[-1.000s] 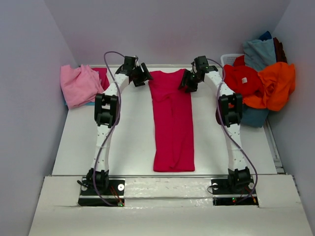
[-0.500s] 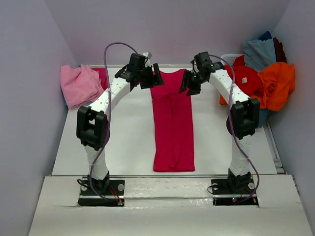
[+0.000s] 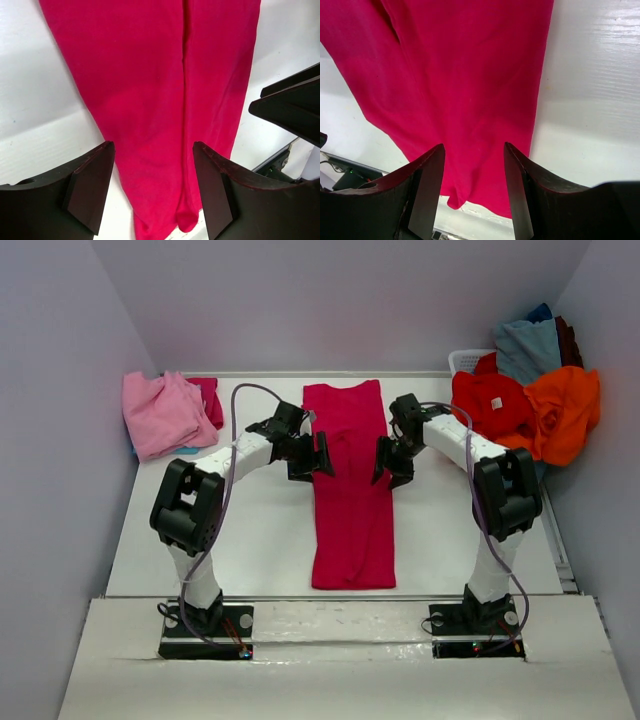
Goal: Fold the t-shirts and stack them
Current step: Fold the tshirt
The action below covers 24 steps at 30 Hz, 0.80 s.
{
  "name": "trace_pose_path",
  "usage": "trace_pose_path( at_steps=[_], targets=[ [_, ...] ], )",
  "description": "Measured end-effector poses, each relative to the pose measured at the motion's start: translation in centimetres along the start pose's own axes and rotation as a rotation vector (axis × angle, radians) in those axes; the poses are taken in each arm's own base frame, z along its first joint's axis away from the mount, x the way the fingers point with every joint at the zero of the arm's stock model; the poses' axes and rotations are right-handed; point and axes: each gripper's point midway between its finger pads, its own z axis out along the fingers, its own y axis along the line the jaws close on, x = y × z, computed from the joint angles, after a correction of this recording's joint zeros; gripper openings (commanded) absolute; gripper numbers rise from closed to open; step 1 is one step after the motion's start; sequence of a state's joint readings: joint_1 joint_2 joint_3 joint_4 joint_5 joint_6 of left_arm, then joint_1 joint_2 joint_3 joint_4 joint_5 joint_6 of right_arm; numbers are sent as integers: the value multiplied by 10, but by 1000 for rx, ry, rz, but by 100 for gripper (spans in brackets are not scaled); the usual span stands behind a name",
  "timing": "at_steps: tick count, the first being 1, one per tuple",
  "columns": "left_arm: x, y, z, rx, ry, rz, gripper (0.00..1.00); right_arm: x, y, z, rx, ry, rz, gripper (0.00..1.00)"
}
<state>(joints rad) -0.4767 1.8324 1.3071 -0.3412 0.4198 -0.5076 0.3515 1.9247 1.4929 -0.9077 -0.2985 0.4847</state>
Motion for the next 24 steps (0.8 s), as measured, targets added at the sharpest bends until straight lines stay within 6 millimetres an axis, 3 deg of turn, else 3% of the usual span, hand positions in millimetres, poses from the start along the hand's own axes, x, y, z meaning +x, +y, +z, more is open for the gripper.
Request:
trace_pose_path(
  at_steps=[10,18,24],
  targets=[
    [-21,1,21,-23,7,31,73,-5,2,6,5,-21,4,55],
    [-15,0,36,4,57,25,73,-4,-2,30,31,26,8,55],
    [-6,5,48,12,99,19,72,-6,0,31,30,23,4,55]
  ],
)
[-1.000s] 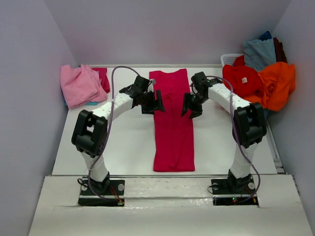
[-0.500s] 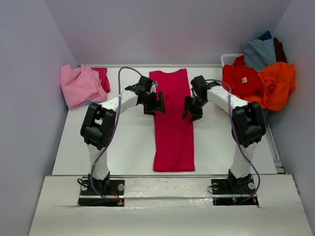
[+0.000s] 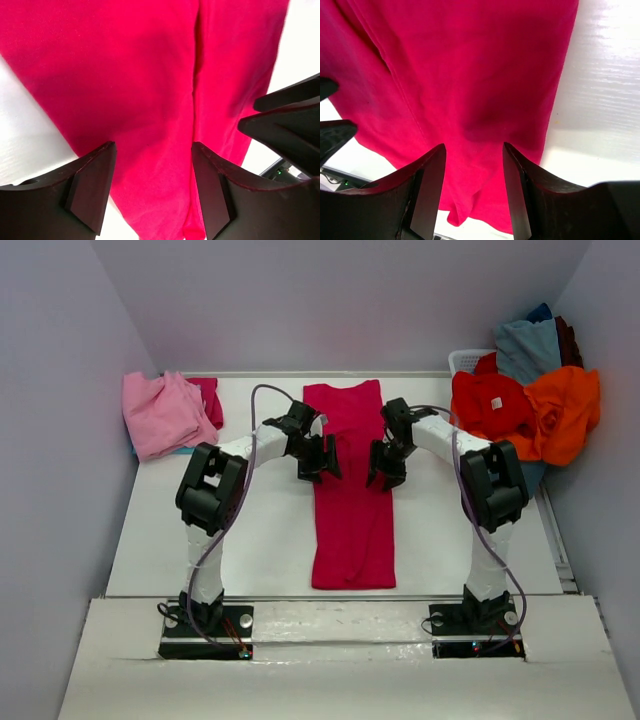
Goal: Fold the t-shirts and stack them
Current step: Fold the tshirt
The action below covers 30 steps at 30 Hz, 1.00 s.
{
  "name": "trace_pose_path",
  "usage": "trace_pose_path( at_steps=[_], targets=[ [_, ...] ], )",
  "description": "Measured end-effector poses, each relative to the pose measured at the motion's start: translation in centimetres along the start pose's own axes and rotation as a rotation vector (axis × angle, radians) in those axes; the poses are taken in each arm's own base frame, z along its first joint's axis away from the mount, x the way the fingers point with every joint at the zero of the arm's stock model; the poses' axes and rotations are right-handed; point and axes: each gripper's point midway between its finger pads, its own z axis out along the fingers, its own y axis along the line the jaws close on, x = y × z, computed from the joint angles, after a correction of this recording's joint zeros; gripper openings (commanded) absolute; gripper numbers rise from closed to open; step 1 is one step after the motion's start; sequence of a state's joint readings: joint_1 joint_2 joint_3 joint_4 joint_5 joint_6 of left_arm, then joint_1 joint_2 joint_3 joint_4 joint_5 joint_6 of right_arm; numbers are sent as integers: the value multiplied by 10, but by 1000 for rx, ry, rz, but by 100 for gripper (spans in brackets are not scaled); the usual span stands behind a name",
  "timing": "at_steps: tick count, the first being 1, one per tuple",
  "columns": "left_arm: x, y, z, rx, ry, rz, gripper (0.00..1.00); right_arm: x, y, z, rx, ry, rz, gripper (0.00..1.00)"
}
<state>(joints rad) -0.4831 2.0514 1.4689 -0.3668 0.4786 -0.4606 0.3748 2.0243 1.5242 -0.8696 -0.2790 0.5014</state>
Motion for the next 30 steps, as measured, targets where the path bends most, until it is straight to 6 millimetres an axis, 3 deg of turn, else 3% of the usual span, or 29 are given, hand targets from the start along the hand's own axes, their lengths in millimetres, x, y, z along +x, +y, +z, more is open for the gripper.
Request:
trace_pose_path(
  at_steps=[9,19,30],
  targets=[
    [4,4,7,-3,27,-7,71,-3,-3,16,12,25,5,55],
    [-4,9,9,-45,36,-21,71,-11,1,19,7,30,-7,55],
    [-36,28,4,-59,1,-76,71,-39,17,26,-15,28,-49,55]
  ],
)
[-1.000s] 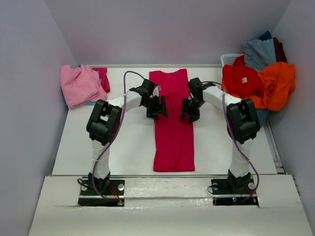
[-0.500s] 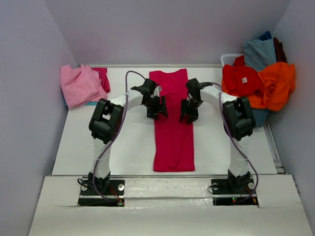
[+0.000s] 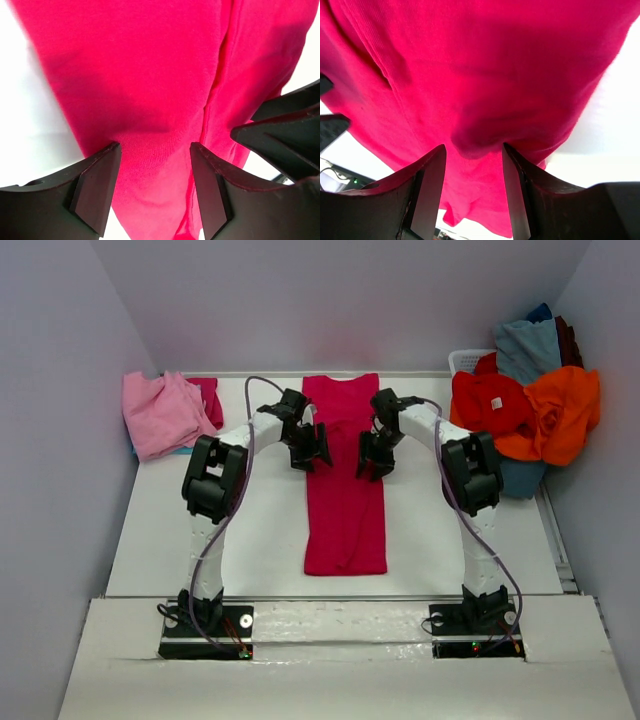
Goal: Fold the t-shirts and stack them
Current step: Fold the tshirt
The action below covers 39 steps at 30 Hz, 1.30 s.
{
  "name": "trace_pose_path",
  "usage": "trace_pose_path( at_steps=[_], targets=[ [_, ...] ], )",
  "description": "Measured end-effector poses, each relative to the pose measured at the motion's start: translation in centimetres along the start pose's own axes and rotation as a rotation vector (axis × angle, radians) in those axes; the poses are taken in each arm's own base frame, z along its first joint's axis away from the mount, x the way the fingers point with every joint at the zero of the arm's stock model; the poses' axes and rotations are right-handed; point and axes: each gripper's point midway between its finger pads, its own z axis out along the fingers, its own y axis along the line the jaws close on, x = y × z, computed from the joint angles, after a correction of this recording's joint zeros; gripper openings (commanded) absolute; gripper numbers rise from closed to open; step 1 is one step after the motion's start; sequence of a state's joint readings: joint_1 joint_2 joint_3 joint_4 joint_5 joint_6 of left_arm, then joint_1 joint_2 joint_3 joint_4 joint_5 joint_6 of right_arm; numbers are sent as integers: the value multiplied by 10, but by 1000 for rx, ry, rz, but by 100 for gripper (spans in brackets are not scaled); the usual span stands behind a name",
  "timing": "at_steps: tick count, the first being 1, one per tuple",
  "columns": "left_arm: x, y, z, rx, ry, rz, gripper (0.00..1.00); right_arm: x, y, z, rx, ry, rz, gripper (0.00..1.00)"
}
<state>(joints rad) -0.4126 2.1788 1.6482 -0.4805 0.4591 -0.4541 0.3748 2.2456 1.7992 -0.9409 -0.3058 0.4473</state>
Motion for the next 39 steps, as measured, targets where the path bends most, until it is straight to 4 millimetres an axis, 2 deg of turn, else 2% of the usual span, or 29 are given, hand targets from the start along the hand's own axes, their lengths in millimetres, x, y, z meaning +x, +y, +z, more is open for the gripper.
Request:
trace_pose_path(
  at_steps=[8,15,24,31,35,39],
  targets=[
    [-40,26,-8,-12,-51,-68,70,-20,6,2,9,-14,-25,55],
    [-60,27,-7,-12,-66,-64,71,-28,10,3,4,-21,-44,55],
    [-56,24,-6,-6,-64,-8,72,-27,11,3,-17,-15,-96,56],
    [-34,15,-6,-6,-52,38,72,-25,17,-1,-28,-18,-127,56],
    [-19,7,-8,-37,-39,68,72,-22,22,-9,-30,-32,-146,57],
    [-13,-2,-20,-69,-59,97,72,-16,32,-26,-44,-57,-173,57]
  ],
)
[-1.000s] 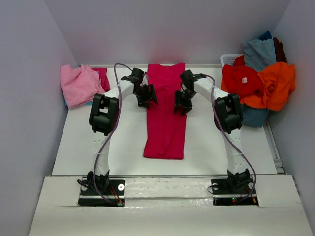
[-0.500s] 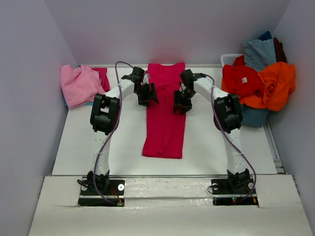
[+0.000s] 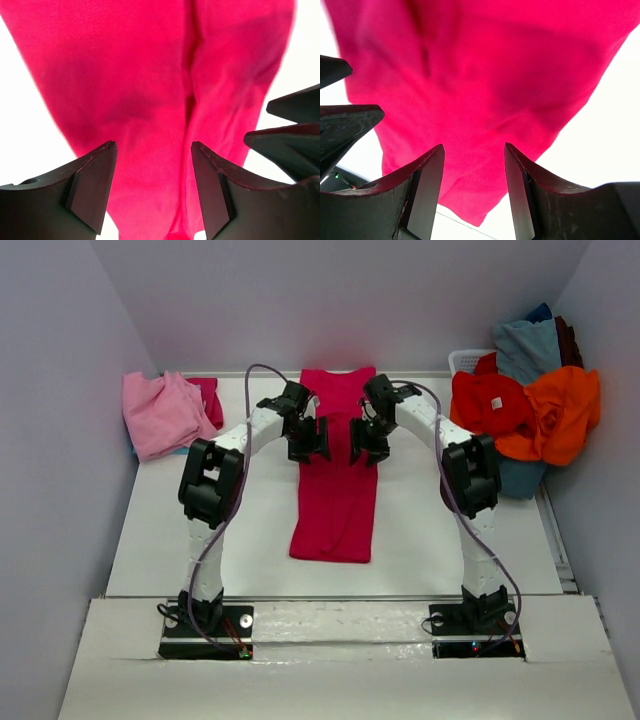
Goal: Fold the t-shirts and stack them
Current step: Fold the tshirt
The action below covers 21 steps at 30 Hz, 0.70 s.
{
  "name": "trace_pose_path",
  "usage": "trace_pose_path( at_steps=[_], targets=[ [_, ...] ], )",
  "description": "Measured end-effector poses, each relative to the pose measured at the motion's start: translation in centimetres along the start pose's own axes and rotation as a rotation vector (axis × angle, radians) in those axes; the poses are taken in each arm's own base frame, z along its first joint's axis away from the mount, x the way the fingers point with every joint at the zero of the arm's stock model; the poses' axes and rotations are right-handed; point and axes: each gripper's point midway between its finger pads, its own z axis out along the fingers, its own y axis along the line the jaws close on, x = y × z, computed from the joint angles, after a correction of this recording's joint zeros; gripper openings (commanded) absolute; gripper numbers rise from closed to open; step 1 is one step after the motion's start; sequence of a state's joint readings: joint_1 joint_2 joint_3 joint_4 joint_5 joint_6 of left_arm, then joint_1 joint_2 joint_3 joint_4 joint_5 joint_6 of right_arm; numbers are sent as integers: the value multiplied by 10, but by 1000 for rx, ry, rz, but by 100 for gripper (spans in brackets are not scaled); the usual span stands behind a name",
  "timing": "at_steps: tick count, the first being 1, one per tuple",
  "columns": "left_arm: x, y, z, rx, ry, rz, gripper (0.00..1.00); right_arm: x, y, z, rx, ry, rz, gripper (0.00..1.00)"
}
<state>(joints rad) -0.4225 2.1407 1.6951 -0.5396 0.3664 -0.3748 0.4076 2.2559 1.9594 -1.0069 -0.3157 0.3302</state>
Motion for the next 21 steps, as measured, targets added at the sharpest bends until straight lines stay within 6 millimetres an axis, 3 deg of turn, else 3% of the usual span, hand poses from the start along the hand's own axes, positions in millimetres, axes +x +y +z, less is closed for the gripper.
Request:
trace_pose_path(
  at_steps=[5,10,15,18,21],
  targets=[
    [-14,-11,-35,-12,-83,22,72,11,15,-15,-16,-18,-32,57],
    [-4,-21,-63,-7,-115,40,72,50,18,-15,-3,43,-32,57],
    [66,-31,-69,9,-37,88,72,95,25,-15,-1,101,-38,56],
    [121,-26,-58,3,67,97,72,127,28,-14,2,146,-39,56],
    [159,-14,-50,-16,149,82,72,160,31,-9,6,195,-38,56]
  ],
)
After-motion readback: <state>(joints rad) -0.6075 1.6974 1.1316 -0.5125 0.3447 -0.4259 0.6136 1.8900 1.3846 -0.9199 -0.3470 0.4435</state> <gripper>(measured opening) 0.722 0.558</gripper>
